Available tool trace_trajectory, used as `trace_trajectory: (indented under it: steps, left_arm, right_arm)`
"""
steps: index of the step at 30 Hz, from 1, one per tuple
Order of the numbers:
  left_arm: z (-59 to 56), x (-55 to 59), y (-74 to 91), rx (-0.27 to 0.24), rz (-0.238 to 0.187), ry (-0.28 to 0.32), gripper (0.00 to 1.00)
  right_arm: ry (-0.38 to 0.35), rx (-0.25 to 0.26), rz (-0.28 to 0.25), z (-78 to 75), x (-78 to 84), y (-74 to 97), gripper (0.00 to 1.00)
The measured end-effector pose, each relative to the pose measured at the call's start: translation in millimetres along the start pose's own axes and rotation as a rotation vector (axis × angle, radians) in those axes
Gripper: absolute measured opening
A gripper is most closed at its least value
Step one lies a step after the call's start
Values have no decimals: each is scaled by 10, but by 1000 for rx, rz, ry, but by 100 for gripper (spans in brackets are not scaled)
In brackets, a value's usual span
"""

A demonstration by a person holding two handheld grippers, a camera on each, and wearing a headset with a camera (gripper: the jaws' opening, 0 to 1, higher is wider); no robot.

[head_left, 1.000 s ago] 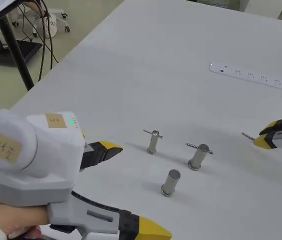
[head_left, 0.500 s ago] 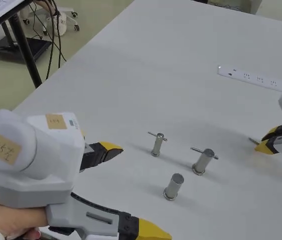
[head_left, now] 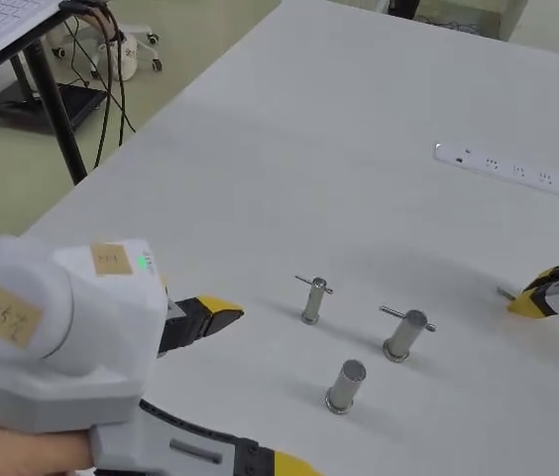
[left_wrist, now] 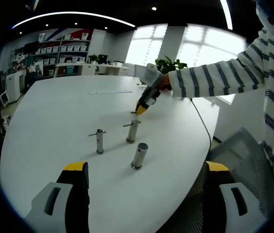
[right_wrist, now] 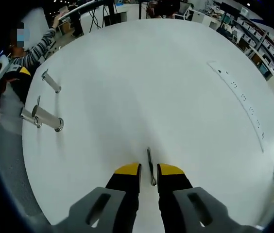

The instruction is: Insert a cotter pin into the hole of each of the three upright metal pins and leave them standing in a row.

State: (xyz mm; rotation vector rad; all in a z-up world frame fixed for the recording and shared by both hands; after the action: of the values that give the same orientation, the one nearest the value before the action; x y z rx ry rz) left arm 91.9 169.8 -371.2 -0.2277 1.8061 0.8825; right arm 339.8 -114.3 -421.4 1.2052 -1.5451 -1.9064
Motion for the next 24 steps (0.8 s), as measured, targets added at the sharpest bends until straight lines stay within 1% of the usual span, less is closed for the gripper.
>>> trace_trajectory:
  steps: [2, 5, 8, 11, 13, 15, 17, 18, 20, 24]
  left_arm:
    - [10, 3, 5, -15, 0, 7, 97]
    - [29, -11, 22, -36, -19, 7, 97]
    - [35, -17, 32, -40, -21, 8, 97]
    - [27, -18, 33, -36, -15, 4, 97]
    - [18, -21, 28, -32, -17, 5, 97]
    - [11, -24, 22, -32, -19, 5, 97]
    - [3, -20, 12, -27, -18, 6, 97]
    - [-2, -17, 7, -25, -17, 7, 97]
    - [-7, -13, -1, -22, -16, 6, 96]
    - [-21, -24, -2, -16, -19, -1, 96]
  right_arm:
    - [16, 10, 1, 8, -4, 4, 8]
    - [23, 13, 8, 34, -12, 5, 6]
    - [20, 19, 15, 49, -19, 7, 5]
    - [36, 20, 15, 69, -11, 11, 3]
    - [40, 20, 3, 70, 5, 19, 1]
    - [27, 21, -12, 67, 17, 23, 1]
    - [13, 32, -24, 58, 20, 20, 0]
    - [-4, 49, -29, 51, 30, 22, 0]
    - [-30, 46, -45, 51, 38, 19, 0]
    - [-41, 62, -71, 63, 56, 18, 0]
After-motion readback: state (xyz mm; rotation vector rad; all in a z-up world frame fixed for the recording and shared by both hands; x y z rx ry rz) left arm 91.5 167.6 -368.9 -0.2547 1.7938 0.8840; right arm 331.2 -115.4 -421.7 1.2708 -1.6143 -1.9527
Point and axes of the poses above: the centre of the closed fingertips' face, and the gripper's own axes: y roughly backward along the fingers, z roughly to its left, x roughly out of its underside, the point moved 8 cm from there along y, roughly backward along the fingers, and after that the axes turned 7 degrees about -y, right-handed, at the moved point
